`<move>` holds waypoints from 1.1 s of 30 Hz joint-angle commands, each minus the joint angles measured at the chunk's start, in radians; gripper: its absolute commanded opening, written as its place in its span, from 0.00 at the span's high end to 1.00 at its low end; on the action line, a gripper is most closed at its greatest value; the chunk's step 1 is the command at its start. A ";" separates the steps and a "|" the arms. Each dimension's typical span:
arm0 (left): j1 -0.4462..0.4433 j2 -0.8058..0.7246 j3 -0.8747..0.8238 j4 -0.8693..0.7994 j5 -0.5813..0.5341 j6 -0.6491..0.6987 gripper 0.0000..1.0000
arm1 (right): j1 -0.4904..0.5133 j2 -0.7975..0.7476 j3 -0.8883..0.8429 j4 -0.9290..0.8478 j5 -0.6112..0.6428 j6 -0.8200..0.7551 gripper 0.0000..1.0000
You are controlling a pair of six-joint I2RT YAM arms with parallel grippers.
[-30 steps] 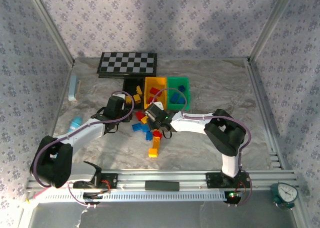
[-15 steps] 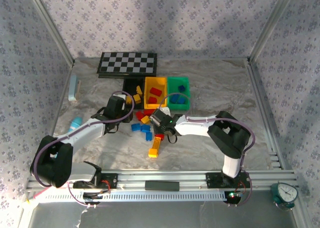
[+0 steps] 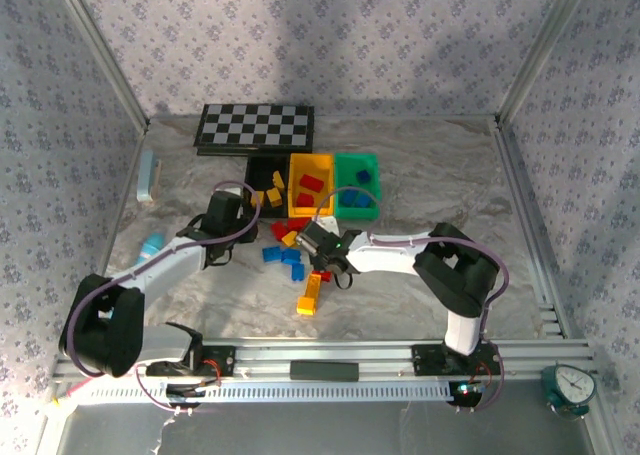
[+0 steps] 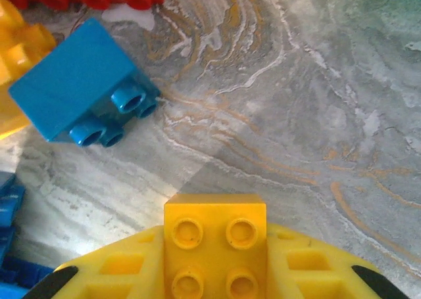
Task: Sort the legos into containers by color
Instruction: Pick up the lego from the center of the table, then place the lego in the container.
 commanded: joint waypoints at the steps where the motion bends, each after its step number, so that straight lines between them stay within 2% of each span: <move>1: 0.009 -0.034 -0.002 -0.004 0.013 -0.023 0.55 | 0.012 -0.041 0.039 -0.079 0.037 -0.031 0.75; 5: 0.027 -0.047 -0.012 -0.003 0.009 -0.036 0.54 | 0.003 -0.055 0.088 -0.089 0.056 -0.076 0.75; 16: 0.128 -0.073 -0.049 -0.002 0.024 -0.088 0.55 | 0.001 0.101 0.406 -0.076 0.004 -0.196 0.74; 33: 0.141 -0.061 -0.052 0.007 0.072 -0.112 0.55 | -0.102 0.408 0.895 -0.148 -0.086 -0.282 0.73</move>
